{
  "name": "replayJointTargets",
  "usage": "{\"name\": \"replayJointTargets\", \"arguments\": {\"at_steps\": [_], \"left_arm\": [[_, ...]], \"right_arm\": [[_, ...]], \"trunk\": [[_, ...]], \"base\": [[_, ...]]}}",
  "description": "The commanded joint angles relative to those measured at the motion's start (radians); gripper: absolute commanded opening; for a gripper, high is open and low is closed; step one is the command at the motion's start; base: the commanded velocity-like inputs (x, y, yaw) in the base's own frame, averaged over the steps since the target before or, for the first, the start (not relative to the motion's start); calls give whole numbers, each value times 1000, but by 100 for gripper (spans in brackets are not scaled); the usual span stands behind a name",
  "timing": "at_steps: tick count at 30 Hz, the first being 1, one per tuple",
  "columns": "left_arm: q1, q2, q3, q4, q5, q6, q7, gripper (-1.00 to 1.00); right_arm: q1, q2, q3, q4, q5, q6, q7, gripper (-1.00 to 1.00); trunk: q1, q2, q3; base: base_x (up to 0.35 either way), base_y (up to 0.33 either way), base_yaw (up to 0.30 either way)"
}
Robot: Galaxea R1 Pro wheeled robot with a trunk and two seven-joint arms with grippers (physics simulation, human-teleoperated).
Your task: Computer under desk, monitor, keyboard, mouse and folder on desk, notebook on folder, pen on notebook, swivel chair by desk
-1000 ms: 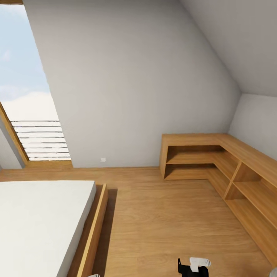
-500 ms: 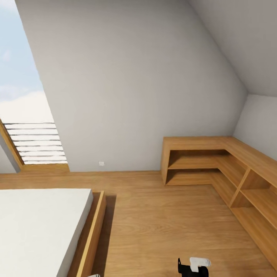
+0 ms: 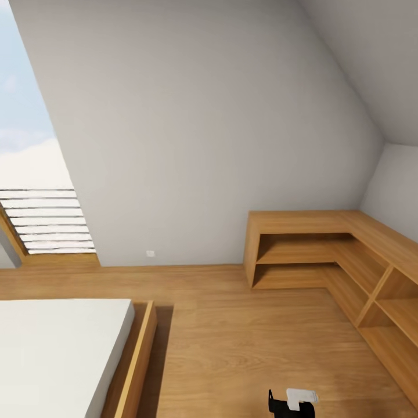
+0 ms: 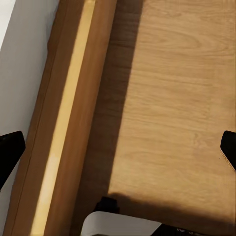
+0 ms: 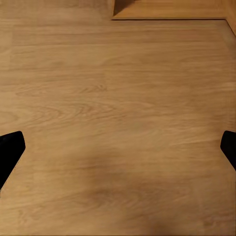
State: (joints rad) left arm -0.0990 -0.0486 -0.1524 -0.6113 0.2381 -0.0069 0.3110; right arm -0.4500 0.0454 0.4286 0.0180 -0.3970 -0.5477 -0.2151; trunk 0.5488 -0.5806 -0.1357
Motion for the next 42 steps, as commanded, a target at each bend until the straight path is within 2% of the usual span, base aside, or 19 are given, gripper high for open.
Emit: {"name": "replayJointTargets", "arguments": {"at_steps": [1,42], "left_arm": [[-1,1,-7,0,10,-1,8,100],[-1,1,-6,2,12,-1,8,100]], "right_arm": [[-1,1,9,2,-5,-3,-4,100],[-1,2,9,2,-5,-3,-4,100]], "trunk": [[1,-1,-2],[1,-1,-2]], "base": [[327,0,0],[327,0,0]]}}
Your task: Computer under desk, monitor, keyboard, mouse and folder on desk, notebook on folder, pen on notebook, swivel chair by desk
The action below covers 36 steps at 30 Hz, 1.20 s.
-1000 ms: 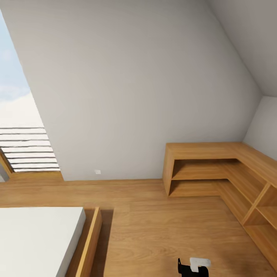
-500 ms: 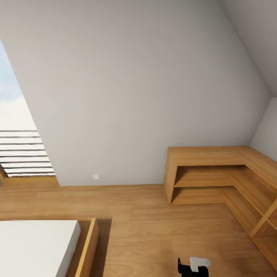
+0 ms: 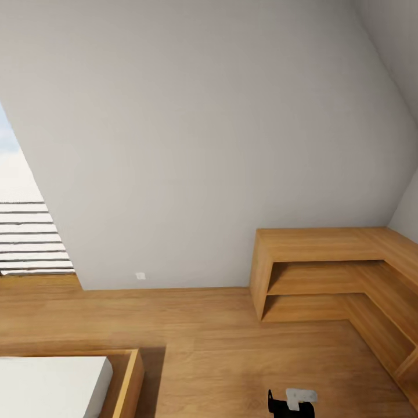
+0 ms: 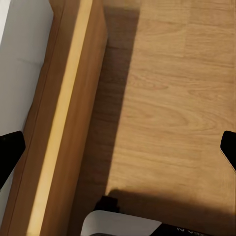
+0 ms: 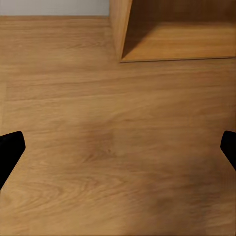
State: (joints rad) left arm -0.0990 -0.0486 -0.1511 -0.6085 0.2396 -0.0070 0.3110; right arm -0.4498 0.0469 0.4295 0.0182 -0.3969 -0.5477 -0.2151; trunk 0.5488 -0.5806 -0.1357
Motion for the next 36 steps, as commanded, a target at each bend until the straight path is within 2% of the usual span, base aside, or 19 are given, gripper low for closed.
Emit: {"name": "replayJointTargets", "arguments": {"at_steps": [1,12,36], "left_arm": [[-1,1,-7,-1,10,-1,8,100],[-1,1,-6,-1,10,-1,9,100],[-1,3,0,0,13,-3,11,100]], "right_arm": [[-1,1,9,2,-5,-3,-4,100],[-1,0,8,3,-5,-3,-4,100],[-2,-1,8,3,-5,-3,-3,100]], "trunk": [[1,-1,-2],[1,-1,-1],[1,-1,15]], "base": [[327,0,0],[304,0,-29],[25,0,-230]]}}
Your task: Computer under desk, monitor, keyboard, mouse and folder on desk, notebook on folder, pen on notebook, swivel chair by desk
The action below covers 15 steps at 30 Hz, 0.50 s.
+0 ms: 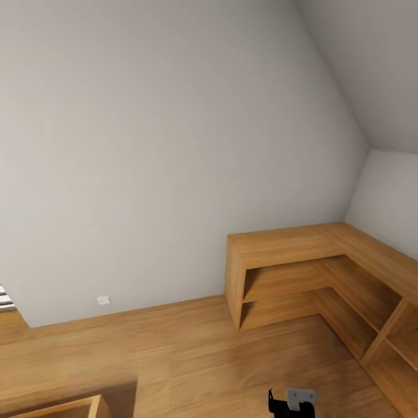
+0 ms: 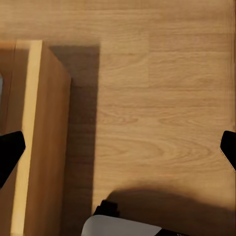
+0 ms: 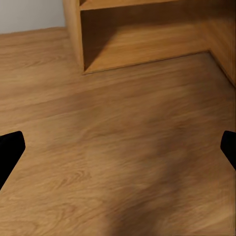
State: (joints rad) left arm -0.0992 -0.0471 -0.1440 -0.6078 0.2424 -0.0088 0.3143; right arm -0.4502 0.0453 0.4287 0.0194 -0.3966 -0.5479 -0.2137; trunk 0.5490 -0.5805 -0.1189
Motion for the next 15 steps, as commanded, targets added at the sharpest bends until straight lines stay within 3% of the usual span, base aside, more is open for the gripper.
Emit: {"name": "replayJointTargets", "arguments": {"at_steps": [1,15], "left_arm": [[0,1,-7,-1,10,-1,8,100],[0,1,-8,7,10,-2,7,100]], "right_arm": [[-1,1,8,2,-5,-3,-4,100],[-1,1,8,2,-4,-3,-4,100]], "trunk": [[1,-2,-1],[1,-2,9]], "base": [[172,0,-236],[285,0,-236]]}}
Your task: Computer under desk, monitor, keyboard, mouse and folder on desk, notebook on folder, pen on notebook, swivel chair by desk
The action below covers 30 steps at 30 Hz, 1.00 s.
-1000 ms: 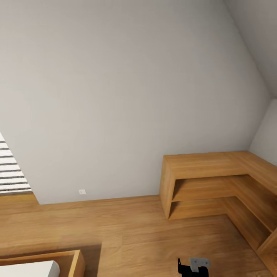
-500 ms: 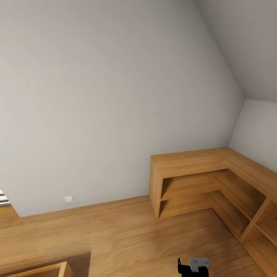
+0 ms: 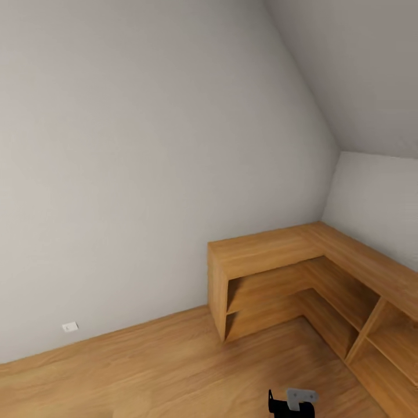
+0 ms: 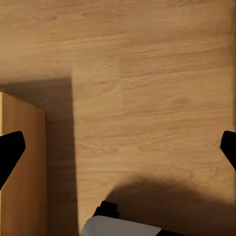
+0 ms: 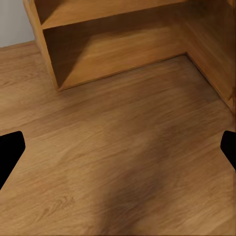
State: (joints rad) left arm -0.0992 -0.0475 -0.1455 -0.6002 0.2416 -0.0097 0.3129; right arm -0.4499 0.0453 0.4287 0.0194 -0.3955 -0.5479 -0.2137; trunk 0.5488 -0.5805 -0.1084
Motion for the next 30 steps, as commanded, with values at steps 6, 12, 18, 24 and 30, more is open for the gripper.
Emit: {"name": "replayJointTargets", "arguments": {"at_steps": [6,12,18,24,30], "left_arm": [[-1,1,-8,8,10,-1,8,100],[-1,1,-8,10,10,-1,8,100],[-1,1,-8,11,10,-1,8,100],[-1,0,-8,11,10,-1,8,100],[-1,0,-8,11,10,-1,8,100]], "right_arm": [[-1,1,8,2,-5,-3,-4,100],[-2,1,8,2,-5,-3,-4,100],[-1,1,8,2,-5,-2,-4,100],[-1,2,10,2,-5,-1,-4,100],[-1,2,10,2,-5,0,-4,100]], "trunk": [[1,-2,2],[1,-2,7],[1,-2,9],[1,-2,10],[1,-2,7]], "base": [[146,0,-236],[35,0,-236],[3,0,-259],[0,0,-291],[0,0,-286]]}}
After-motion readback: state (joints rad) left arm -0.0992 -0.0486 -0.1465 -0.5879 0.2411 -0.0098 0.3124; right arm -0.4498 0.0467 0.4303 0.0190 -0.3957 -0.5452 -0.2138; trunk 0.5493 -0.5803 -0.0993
